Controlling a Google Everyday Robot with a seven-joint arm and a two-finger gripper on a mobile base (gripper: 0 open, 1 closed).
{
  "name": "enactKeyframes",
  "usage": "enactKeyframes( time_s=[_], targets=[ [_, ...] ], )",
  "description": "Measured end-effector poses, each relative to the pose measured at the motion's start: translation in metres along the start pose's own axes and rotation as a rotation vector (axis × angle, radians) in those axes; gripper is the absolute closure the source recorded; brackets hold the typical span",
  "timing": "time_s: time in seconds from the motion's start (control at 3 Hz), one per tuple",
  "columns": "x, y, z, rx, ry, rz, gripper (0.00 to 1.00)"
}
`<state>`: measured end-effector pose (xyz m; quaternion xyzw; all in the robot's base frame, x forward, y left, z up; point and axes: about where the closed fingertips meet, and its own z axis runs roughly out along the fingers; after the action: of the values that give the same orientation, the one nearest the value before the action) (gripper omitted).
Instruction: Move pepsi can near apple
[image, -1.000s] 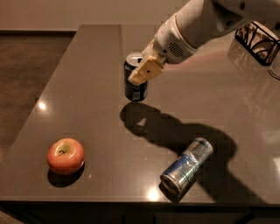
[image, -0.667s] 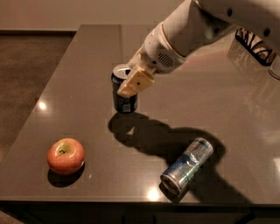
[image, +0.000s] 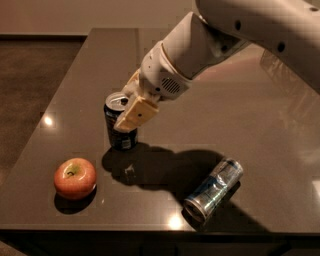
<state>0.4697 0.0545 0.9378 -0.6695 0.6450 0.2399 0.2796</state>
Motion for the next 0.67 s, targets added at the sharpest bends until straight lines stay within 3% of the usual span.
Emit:
enactKeyframes(
  time_s=[0.67],
  targets=[
    [-0.011,0.036,0.028,-0.1,-0.005,-0.073,1.0]
  ],
)
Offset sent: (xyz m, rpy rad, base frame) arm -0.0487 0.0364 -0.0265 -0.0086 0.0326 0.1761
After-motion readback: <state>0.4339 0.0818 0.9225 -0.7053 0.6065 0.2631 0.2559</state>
